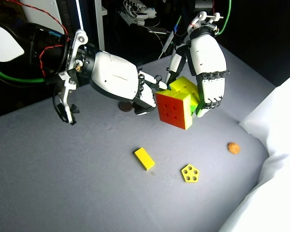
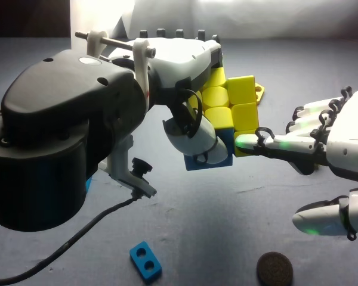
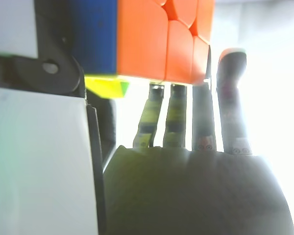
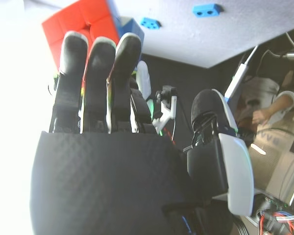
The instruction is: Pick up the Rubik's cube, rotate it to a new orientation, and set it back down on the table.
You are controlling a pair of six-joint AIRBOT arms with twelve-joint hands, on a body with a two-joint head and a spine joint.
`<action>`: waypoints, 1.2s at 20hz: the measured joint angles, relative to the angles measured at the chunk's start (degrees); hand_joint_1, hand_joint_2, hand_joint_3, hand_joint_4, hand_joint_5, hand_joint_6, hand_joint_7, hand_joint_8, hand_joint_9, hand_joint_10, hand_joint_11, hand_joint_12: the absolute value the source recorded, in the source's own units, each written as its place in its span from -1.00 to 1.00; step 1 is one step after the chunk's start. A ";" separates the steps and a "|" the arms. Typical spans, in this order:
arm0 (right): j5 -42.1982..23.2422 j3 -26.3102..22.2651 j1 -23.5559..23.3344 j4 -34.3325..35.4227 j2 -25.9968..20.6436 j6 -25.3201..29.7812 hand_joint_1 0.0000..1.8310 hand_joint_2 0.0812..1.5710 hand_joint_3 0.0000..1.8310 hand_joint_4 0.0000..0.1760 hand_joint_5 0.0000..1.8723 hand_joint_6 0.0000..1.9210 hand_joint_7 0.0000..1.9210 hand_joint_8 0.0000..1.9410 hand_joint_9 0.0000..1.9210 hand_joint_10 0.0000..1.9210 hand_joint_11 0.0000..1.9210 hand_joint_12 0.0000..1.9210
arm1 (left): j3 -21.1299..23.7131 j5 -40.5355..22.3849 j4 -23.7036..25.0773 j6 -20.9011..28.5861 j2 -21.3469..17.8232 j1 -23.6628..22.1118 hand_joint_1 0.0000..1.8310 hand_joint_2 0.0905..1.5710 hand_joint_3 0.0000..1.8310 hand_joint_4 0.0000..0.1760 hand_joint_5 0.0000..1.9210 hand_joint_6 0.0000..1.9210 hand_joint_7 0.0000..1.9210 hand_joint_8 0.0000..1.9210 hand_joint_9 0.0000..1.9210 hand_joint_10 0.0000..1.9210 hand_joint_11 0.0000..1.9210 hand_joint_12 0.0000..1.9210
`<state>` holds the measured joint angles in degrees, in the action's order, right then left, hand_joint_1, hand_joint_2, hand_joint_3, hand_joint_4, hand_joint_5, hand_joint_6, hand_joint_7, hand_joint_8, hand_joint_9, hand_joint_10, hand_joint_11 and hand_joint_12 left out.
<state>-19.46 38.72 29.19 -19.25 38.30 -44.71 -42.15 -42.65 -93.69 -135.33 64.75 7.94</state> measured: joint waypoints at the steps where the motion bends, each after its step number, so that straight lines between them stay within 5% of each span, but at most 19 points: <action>1: -0.02 0.00 -0.02 0.04 0.00 0.00 -0.96 0.60 -1.00 -1.00 -0.96 -0.99 -0.58 0.54 -0.59 1.00 -0.71 1.00 | 0.00 0.00 -0.09 -0.04 0.00 0.00 0.32 0.43 -1.00 -1.00 -0.75 0.94 -0.73 1.00 -0.59 1.00 -0.59 1.00; 2: -0.04 0.00 -0.02 0.17 0.00 0.00 -0.95 0.60 -1.00 -1.00 -0.95 -0.99 -0.58 0.54 -0.58 1.00 -0.70 1.00 | -0.17 0.20 -0.09 -0.02 0.00 0.00 0.34 0.42 -1.00 -1.00 -0.77 0.93 -0.72 1.00 -0.58 1.00 -0.58 1.00; 3: -0.04 0.00 -0.02 0.17 0.00 0.00 -0.93 0.60 -1.00 -1.00 -0.96 -0.99 -0.57 0.52 -0.60 1.00 -0.69 1.00 | -0.17 0.20 -0.07 0.00 0.00 0.00 0.14 0.71 -0.98 -1.00 -0.58 0.86 -0.54 0.94 -0.59 1.00 -0.58 1.00; 4: -0.04 0.00 -0.02 0.20 0.00 0.00 -0.93 0.60 -1.00 -1.00 -0.95 -0.99 -0.58 0.51 -0.60 0.99 -0.69 1.00 | -0.17 0.24 -0.02 -0.02 0.00 0.00 0.10 0.71 -0.99 -1.00 -0.47 0.76 -0.68 0.99 -0.60 1.00 -0.58 1.00; 8: 0.66 0.79 -0.02 1.03 0.74 -0.04 -0.96 0.60 -1.00 -1.00 -0.98 -1.00 -0.58 0.48 -0.60 1.00 -0.69 1.00 | -0.17 0.07 0.02 -0.09 0.00 0.00 0.10 0.70 -1.00 -1.00 -0.42 0.71 -0.72 1.00 -0.58 1.00 -0.57 1.00; 9: 1.18 0.85 0.00 1.03 0.90 -0.09 -0.98 0.60 -1.00 -1.00 -0.97 -0.99 -0.57 0.49 -0.60 1.00 -0.70 1.00 | -0.17 0.04 0.00 -0.02 0.00 -0.09 0.10 0.77 -0.99 -1.00 -0.50 0.80 -0.54 0.93 -0.59 1.00 -0.58 1.00; 11: 1.81 1.33 0.17 1.16 1.38 -0.11 -0.95 0.60 -1.00 -1.00 -0.95 -0.99 -0.57 0.49 -0.61 0.99 -0.72 1.00 | -0.17 0.11 0.20 0.11 0.00 -0.33 0.10 0.79 -0.99 -0.70 -0.52 0.85 -0.49 0.89 -0.61 1.00 -0.59 1.00; 12: 1.86 1.49 0.17 1.27 1.36 -0.15 -0.96 0.60 -1.00 -1.00 -0.96 -1.00 -0.60 0.52 -0.63 1.00 -0.74 1.00 | -0.17 0.11 0.22 0.17 0.00 -0.42 0.12 0.71 -1.00 -1.00 -0.42 0.72 -0.64 0.98 -0.59 1.00 -0.58 1.00; 13: 1.73 1.57 0.17 1.38 1.49 -0.15 -0.94 0.59 -1.00 -1.00 -0.95 -0.99 -0.59 0.52 -0.62 0.99 -0.71 1.00 | -0.20 0.07 0.37 0.15 0.00 -0.42 0.11 0.71 -1.00 -1.00 -0.43 0.72 -0.73 1.00 -0.62 1.00 -0.61 1.00; 14: 1.75 1.70 0.17 1.62 1.81 -0.17 -0.91 0.59 -1.00 -1.00 -0.95 -1.00 -0.59 0.52 -0.61 0.99 -0.70 1.00 | -0.22 0.09 0.33 0.11 0.00 -0.42 0.09 0.79 -0.99 -1.00 -0.53 0.81 -0.55 0.96 -0.63 1.00 -0.61 1.00; 16: 1.79 1.92 0.17 3.89 2.19 -2.97 -0.96 0.59 -1.00 -1.00 -0.95 -0.99 -0.59 0.51 -0.62 0.99 -0.70 1.00 | -0.24 -0.17 0.24 0.04 0.00 -0.39 0.08 0.81 -0.99 -0.91 -0.55 0.83 -0.51 0.96 -0.63 1.00 -0.62 1.00; 18: 1.75 2.16 0.17 5.70 2.64 -4.55 -0.95 0.59 -1.00 -1.00 -0.94 -0.99 -0.59 0.53 -0.59 1.00 -0.65 1.00 | -0.31 -0.33 0.48 0.07 0.00 -0.42 0.09 0.72 -1.00 -1.00 -0.43 0.72 -0.72 1.00 -0.60 1.00 -0.58 1.00; 19: 1.77 2.34 0.17 5.73 2.80 -4.61 -0.94 0.59 -1.00 -1.00 -0.94 -1.00 -0.59 0.53 -0.59 1.00 -0.66 1.00 | -0.31 -0.31 0.42 0.07 0.00 -0.42 0.10 0.78 -1.00 -1.00 -0.51 0.78 -0.54 0.96 -0.60 1.00 -0.58 1.00; 22: 1.99 3.17 0.17 5.88 3.74 -4.85 -0.95 0.59 -1.00 -1.00 -0.98 -1.00 -0.58 0.49 -0.61 0.98 -0.69 1.00 | -0.31 -0.46 0.63 -0.09 0.00 -0.42 0.11 0.79 -1.00 -0.86 -0.52 0.79 -0.48 0.92 -0.58 1.00 -0.59 1.00; 24: 1.99 3.17 0.17 5.95 3.74 -4.94 -0.93 0.59 -1.00 -1.00 -0.97 -1.00 -0.58 0.49 -0.61 0.99 -0.68 1.00 | -0.31 -0.48 0.61 -0.07 0.00 -0.42 0.10 0.72 -1.00 -1.00 -0.44 0.72 -0.67 0.99 -0.59 1.00 -0.58 1.00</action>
<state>-17.47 41.89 29.36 -13.30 42.04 -49.65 -42.46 -43.13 -93.08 -135.39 64.75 7.53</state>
